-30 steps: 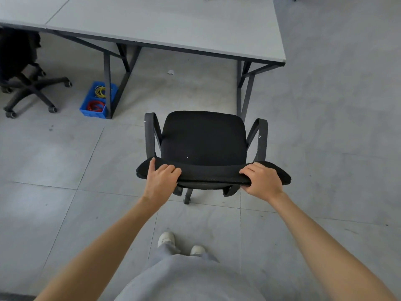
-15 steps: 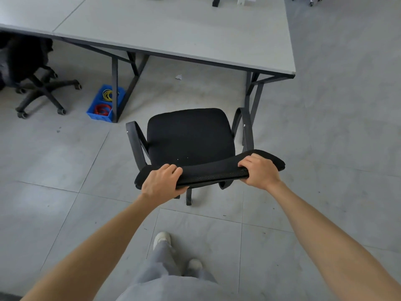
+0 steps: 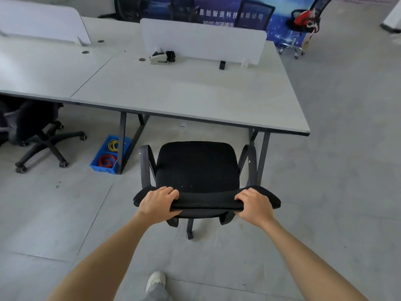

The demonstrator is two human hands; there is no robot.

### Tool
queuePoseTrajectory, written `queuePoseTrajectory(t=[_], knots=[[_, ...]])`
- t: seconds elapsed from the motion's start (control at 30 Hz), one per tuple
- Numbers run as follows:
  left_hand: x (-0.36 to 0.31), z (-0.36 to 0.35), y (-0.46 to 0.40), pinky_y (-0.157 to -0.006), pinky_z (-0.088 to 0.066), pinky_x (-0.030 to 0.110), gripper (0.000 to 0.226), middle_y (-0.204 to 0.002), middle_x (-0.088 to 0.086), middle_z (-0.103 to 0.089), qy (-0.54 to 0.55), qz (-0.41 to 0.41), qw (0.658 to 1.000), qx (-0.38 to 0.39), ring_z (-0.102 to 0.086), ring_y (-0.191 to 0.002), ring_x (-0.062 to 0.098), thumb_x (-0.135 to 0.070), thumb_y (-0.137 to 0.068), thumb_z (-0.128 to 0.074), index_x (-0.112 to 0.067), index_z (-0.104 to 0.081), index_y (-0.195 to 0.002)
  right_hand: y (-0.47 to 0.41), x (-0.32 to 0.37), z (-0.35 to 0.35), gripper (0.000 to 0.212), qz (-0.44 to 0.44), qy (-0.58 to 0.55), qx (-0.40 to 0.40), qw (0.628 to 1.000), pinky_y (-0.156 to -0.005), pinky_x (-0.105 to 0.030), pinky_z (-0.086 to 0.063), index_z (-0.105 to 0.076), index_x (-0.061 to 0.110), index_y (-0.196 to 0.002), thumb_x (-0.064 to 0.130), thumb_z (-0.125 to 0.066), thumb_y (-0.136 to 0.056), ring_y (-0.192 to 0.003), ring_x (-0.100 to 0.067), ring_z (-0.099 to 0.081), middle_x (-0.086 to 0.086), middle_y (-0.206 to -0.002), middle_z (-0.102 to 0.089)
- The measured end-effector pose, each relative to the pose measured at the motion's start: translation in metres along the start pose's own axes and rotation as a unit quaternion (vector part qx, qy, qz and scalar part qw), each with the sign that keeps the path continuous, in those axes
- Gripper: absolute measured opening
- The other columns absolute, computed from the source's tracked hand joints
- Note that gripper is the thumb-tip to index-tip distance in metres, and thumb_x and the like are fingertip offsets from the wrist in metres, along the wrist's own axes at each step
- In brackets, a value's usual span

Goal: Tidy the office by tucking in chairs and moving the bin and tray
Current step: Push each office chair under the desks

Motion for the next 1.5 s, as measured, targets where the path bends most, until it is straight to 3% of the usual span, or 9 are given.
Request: queuePoseTrajectory(t=[0.2,0.4,0.57,0.67,0.87,1.0,1.23,1.4,1.5], knots=[[0.070,0.014,-0.060,-0.077,-0.051,0.025,0.036,-0.110,-0.007,-0.055,0.019,-0.035,0.999,0.033,-0.052,-0.099,0.012,-0.049,-0.085,-0.054,-0.025,-0.049,-0.111,-0.062,0.023,-0.007,0.029,-0.054,0.011,-0.011,0.998,-0.048,-0.019,-0.043,-0.070,0.024,-0.081,0.041,-0.076,-0.059,-0.076,-0.012,-0.062,0.012,-0.078,-0.066],[0.113,0.025,-0.123,-0.075,-0.051,0.026,0.031,-0.107,-0.008,-0.056,-0.005,-0.067,0.997,0.033,-0.053,-0.096,0.012,-0.046,-0.084,-0.055,-0.026,-0.048,-0.107,-0.115,0.027,-0.009,0.031,-0.081,0.026,-0.009,0.996,-0.044,-0.015,-0.035,-0.070,0.025,-0.074,0.043,-0.080,-0.051,-0.069,-0.009,-0.062,0.012,-0.071,-0.065],[0.143,0.033,-0.177,-0.073,-0.051,0.027,0.032,-0.107,-0.008,-0.058,-0.002,-0.075,0.997,0.020,-0.055,-0.096,0.014,-0.045,-0.083,-0.057,-0.025,-0.051,-0.107,-0.167,0.024,-0.009,0.032,-0.083,0.037,-0.022,0.996,-0.041,-0.016,-0.038,-0.071,0.023,-0.070,0.041,-0.083,-0.047,-0.065,-0.010,-0.062,0.012,-0.067,-0.065],[0.150,0.040,-0.209,-0.072,-0.050,0.025,0.034,-0.109,-0.009,-0.057,0.001,-0.076,0.997,0.015,-0.054,-0.098,0.012,-0.048,-0.084,-0.054,-0.025,-0.051,-0.108,-0.196,0.008,-0.008,0.031,-0.081,0.032,-0.016,0.996,-0.043,-0.021,-0.044,-0.072,0.020,-0.075,0.040,-0.081,-0.054,-0.068,-0.012,-0.063,0.009,-0.071,-0.066],[0.141,0.046,-0.258,-0.064,-0.043,0.023,0.033,-0.106,-0.007,-0.058,0.020,-0.055,0.998,-0.012,-0.054,-0.096,0.014,-0.046,-0.083,-0.055,-0.022,-0.054,-0.106,-0.239,-0.035,-0.002,0.031,-0.065,0.020,0.006,0.998,-0.052,-0.025,-0.045,-0.071,0.018,-0.089,0.040,-0.071,-0.068,-0.082,-0.015,-0.061,0.005,-0.084,-0.067],[0.130,0.045,-0.279,-0.064,-0.050,0.030,0.033,-0.102,-0.006,-0.060,0.031,-0.033,0.999,-0.010,-0.056,-0.093,0.016,-0.042,-0.080,-0.061,-0.021,-0.056,-0.105,-0.254,-0.060,0.000,0.029,-0.074,0.025,0.018,0.997,-0.046,-0.020,-0.042,-0.071,0.022,-0.082,0.040,-0.075,-0.060,-0.076,-0.012,-0.062,0.009,-0.078,-0.067],[0.144,0.051,-0.295,-0.042,-0.045,0.024,0.035,-0.079,-0.009,-0.064,0.007,-0.053,0.998,-0.021,-0.061,-0.070,0.014,-0.035,-0.059,-0.081,-0.024,-0.060,-0.085,-0.266,-0.058,-0.003,0.037,-0.084,0.027,0.000,0.996,-0.043,-0.016,-0.036,-0.072,0.022,-0.079,0.039,-0.083,-0.048,-0.072,-0.011,-0.062,0.011,-0.074,-0.066],[0.133,0.057,-0.299,-0.061,-0.042,0.026,0.031,-0.100,-0.004,-0.061,0.038,-0.041,0.998,0.002,-0.056,-0.092,0.018,-0.032,-0.078,-0.067,-0.019,-0.057,-0.104,-0.265,-0.062,-0.001,0.037,-0.091,0.027,-0.010,0.995,-0.047,-0.017,-0.039,-0.072,0.020,-0.080,0.036,-0.085,-0.050,-0.072,-0.013,-0.063,0.009,-0.075,-0.067],[0.118,0.065,-0.299,-0.078,-0.044,0.028,0.033,-0.114,-0.001,-0.058,0.070,-0.036,0.995,0.054,-0.052,-0.103,0.019,-0.027,-0.085,-0.057,-0.016,-0.052,-0.116,-0.264,-0.059,0.001,0.038,-0.087,-0.010,0.012,0.996,-0.065,-0.026,-0.048,-0.070,0.012,-0.102,0.029,-0.077,-0.068,-0.092,-0.021,-0.063,0.000,-0.096,-0.070]])
Point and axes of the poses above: each hand's wrist, its own y-axis away from the middle knuckle, its own z-axis out of the back of the hand, x = y × z, the point moved 2 cm from there along -y, towards the middle knuckle
